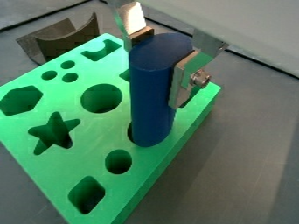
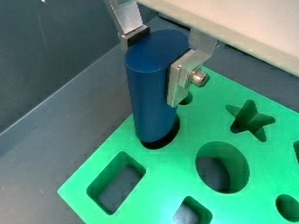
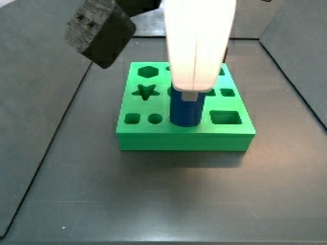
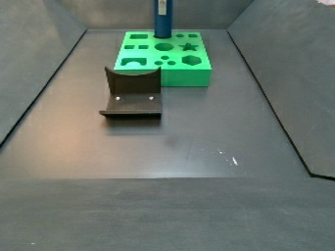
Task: Insert the oval object.
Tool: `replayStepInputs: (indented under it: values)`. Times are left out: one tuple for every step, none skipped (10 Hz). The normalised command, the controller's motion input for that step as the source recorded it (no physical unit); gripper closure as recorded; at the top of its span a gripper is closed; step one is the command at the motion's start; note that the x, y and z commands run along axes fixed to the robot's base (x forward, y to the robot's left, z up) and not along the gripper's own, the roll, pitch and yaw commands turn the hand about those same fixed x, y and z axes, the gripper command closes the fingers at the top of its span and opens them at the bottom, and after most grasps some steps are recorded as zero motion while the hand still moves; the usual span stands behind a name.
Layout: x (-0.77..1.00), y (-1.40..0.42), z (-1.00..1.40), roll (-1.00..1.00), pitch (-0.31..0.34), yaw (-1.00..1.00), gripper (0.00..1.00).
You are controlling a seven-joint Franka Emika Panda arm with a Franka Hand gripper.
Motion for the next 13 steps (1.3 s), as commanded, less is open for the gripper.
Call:
replayStepInputs:
  values:
    - [-0.1, 0.16, -0.21, 0.06, 0.0, -0.09, 1.0]
    - [-0.14, 0.18, -0.18, 0.01, 0.0, -0.07, 1.0]
    - [0.0, 0.19, -0.21, 0.12, 0.0, 0.0, 1.0]
    - [-0.17, 0.15, -0.22, 0.16, -0.037, 0.0, 1.0]
    - [-0.47, 0.0, -0.18, 0.02, -0.024, -0.02, 1.0]
    - [-0.15, -0.07, -0.28, 0.05, 0.0, 0.0, 1.0]
    - [0.0, -0.11, -0.41, 0.13, 0.0, 0.0, 1.0]
    - [0.04, -0.08, -0.46, 0.06, 0.0, 0.0, 1.0]
    - [0.14, -0.07, -0.47, 0.03, 0.034, 0.0, 1.0]
    - [0.15, -0.05, -0.36, 0.04, 0.026, 0.0, 1.0]
    - [0.0, 0.0, -0.12, -0.01, 0.0, -0.02, 1.0]
    - [0.0, 0.0, -0.03, -0.04, 0.0, 0.0, 1.0]
    - [0.0, 0.0, 0.0, 0.0, 0.0, 0.0, 1.0]
